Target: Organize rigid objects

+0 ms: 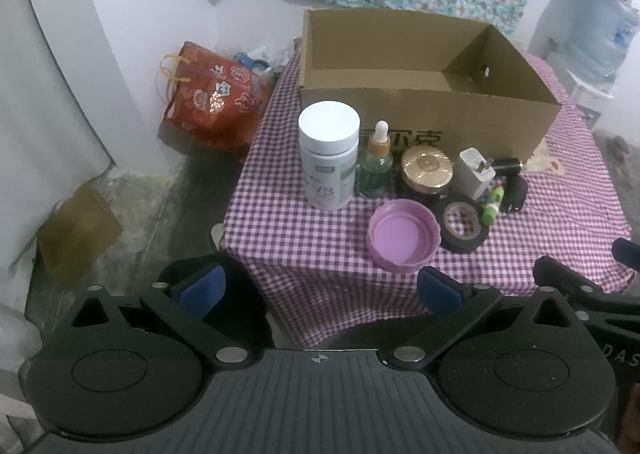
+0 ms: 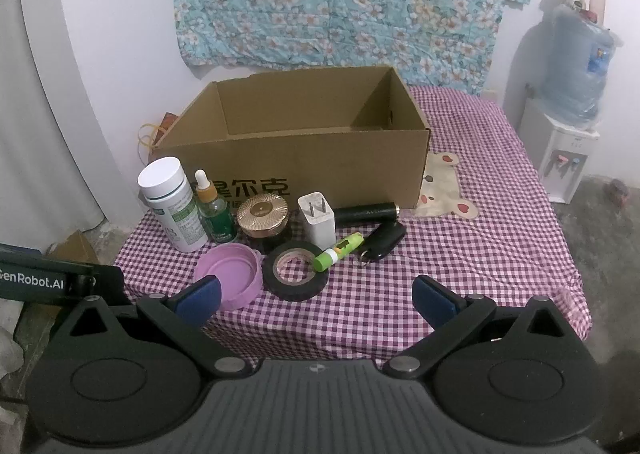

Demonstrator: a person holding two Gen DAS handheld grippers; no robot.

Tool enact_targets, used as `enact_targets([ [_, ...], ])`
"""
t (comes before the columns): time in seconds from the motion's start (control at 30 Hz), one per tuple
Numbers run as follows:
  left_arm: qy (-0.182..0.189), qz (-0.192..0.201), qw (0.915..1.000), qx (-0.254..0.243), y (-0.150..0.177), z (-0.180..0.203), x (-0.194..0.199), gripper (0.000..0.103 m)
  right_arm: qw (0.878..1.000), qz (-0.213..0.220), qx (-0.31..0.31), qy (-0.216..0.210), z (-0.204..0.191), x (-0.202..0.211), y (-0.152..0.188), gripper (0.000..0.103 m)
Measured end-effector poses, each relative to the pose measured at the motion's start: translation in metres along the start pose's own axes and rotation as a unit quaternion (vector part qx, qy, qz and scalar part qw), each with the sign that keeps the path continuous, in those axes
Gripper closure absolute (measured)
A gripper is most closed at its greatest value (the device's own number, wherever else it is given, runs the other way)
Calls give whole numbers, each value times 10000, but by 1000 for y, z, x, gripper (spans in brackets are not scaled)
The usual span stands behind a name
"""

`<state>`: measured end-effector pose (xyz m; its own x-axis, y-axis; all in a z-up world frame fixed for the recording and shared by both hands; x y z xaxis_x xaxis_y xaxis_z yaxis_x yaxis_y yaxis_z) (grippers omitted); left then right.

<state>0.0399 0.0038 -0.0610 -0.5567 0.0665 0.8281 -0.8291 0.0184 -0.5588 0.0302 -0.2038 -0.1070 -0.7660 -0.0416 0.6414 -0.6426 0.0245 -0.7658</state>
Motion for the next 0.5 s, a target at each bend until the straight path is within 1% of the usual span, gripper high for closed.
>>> enact_targets([
  [0.5,-23,-15,10000,39,0,-2,0,0,10000,21,25,-5,-3,3,-1,0],
])
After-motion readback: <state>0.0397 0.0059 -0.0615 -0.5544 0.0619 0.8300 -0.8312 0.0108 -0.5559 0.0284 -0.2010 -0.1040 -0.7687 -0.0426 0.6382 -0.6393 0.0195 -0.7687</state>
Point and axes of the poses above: each gripper's, at about its wrist camera, not at the fingertips, and x roughly against the way its jaws point, z to its right, y to its underside, the point moved 7 cm from there along -x, roughly the way its jaws point, and after that the axes turned 5 degrees about y, right-handed, at the moved point
